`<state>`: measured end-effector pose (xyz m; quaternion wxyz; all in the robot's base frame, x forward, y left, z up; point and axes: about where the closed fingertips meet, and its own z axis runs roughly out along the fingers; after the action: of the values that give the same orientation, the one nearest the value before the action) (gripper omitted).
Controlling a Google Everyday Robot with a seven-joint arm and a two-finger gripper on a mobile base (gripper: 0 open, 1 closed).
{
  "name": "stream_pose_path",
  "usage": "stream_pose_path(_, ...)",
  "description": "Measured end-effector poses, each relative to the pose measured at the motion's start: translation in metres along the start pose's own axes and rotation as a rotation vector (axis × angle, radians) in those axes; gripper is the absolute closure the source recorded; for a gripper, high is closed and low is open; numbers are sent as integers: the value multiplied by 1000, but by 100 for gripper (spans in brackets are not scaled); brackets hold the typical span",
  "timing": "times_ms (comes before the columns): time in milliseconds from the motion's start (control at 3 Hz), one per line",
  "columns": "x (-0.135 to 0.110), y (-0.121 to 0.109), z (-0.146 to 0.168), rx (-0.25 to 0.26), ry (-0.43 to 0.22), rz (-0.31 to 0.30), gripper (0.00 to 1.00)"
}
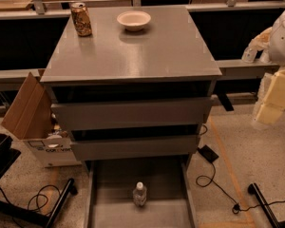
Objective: Pick blue plastic bottle from bottom drawer and place on counter
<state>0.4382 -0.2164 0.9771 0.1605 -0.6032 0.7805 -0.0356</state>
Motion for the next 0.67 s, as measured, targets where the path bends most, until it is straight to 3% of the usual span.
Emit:
stream_pose_path(333, 0, 0, 0, 0, 0, 0, 0)
stream_pose_path(667, 3, 3, 4, 6, -40, 13, 0)
